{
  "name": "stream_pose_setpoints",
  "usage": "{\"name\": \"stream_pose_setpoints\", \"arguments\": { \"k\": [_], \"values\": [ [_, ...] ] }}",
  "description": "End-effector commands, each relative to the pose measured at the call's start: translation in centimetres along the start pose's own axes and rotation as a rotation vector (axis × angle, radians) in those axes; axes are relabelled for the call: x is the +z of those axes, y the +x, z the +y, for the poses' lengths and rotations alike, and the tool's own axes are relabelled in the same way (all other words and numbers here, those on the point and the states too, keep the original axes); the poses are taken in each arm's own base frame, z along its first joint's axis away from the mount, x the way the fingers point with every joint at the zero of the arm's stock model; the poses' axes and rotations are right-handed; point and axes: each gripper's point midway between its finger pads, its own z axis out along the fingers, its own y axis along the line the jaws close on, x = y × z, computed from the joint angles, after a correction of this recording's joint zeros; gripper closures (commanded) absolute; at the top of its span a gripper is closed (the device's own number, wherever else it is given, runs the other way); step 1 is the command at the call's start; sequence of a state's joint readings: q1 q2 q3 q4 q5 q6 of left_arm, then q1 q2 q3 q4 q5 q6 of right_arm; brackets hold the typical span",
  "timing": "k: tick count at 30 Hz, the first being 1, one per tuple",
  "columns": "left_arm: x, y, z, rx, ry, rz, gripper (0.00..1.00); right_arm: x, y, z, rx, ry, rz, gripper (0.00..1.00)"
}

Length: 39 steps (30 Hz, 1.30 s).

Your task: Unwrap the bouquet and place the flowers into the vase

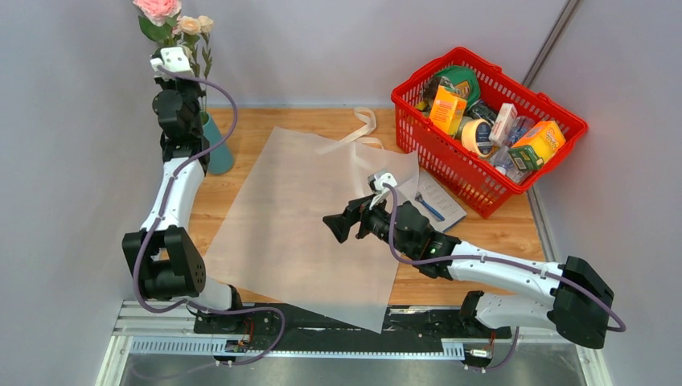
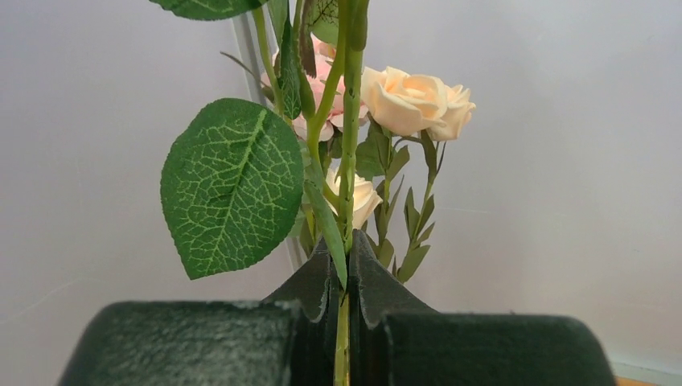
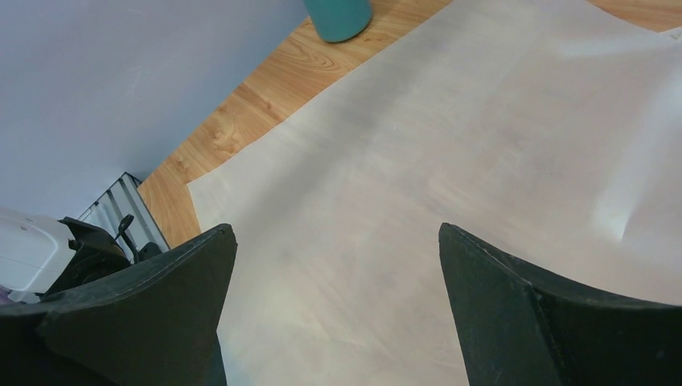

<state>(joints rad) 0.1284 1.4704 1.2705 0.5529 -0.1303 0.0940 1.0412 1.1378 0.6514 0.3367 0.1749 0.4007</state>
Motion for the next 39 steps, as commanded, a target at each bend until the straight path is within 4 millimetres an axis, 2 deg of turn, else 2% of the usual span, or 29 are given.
{"name": "stream_pose_setpoints", "arguments": {
  "k": [1,12,16,18,19,20,22,23,24,27,28,32,36,39],
  "values": [
    [0.2,-0.5,-0.1,-0.047,0.007,-0.055,1.0,0.2,-1.2,0.2,-0.011,0.009,-0.032,0.0],
    [-1.1,6.2,0.5,-0.06,-0.064,0.158,0.98,0.3,-1.1,0.4,-0.017,0.001,-0.02,0.0],
    [-1.7,7.9,1.0,-0.103,-0.111,0.249,0.88,0.2,-1.4,0.7,-0.016,-0.009,-0.015,0.0],
    [-2.1,8.2,0.6,-0.11,-0.092,0.294,0.73,0.1,-1.6,0.9,-0.014,-0.015,-0.017,0.0],
    [-2.1,7.8,0.4,-0.118,-0.079,0.297,0.69,0.0,-1.7,1.0,-0.011,-0.016,-0.017,0.0],
    [-2.5,8.0,0.3,-0.127,-0.076,0.322,0.57,-0.1,-1.8,1.1,-0.008,-0.02,-0.02,0.0],
    [-3.0,8.0,0.2,-0.132,-0.067,0.346,0.46,-0.3,-2.2,1.3,0.001,-0.028,-0.026,0.0],
    [-3.3,7.5,0.1,-0.137,-0.06,0.343,0.44,-0.3,-2.2,1.5,0.006,-0.034,-0.025,0.0],
    [-3.8,7.8,0.1,-0.138,-0.059,0.363,0.41,-0.4,-2.3,1.5,0.01,-0.036,-0.026,0.0],
    [-5.1,7.2,0.2,-0.155,-0.058,0.389,0.39,-0.5,-2.2,1.6,0.021,-0.043,-0.022,0.0],
    [-5.6,7.6,0.1,-0.171,-0.06,0.412,0.38,-0.5,-2.1,1.7,0.023,-0.044,-0.017,0.0],
    [-8.5,7.2,-0.6,-0.234,-0.022,0.466,0.37,-0.4,-2.0,1.6,0.03,-0.038,-0.01,0.0],
    [-11.7,5.4,-2.5,-0.313,0.092,0.475,0.36,-0.3,-2.3,0.9,0.004,0.011,0.003,0.0],
    [-14.9,3.4,-4.7,-0.397,0.232,0.47,0.35,-0.6,-2.5,0.1,-0.002,0.063,0.013,0.0]
  ]
}}
